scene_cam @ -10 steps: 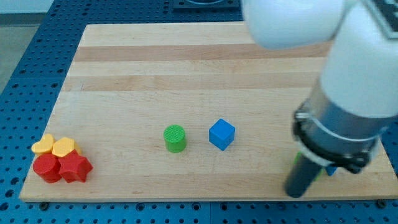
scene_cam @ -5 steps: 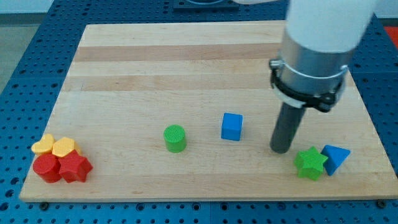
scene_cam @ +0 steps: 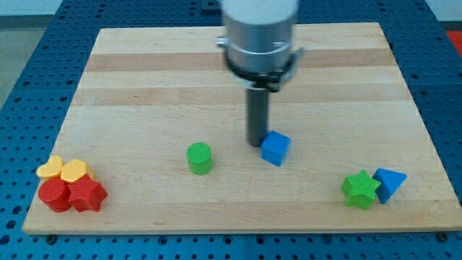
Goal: Push the blue cube above the green star
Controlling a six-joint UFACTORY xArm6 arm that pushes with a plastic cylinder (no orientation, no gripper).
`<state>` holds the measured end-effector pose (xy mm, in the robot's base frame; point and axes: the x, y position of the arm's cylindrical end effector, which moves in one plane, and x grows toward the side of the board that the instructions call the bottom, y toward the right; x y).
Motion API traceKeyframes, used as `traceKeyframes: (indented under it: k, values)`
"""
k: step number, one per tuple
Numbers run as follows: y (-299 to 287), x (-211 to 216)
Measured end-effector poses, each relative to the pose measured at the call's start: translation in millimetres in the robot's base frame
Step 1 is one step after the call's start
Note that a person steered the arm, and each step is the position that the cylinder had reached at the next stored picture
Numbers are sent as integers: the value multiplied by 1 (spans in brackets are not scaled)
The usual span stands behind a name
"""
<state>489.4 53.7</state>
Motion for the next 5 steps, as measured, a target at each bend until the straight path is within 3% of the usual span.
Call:
traceKeyframes:
  k: [1, 3, 5]
  values:
    - [43, 6]
    - [-36, 10]
    - [12, 28]
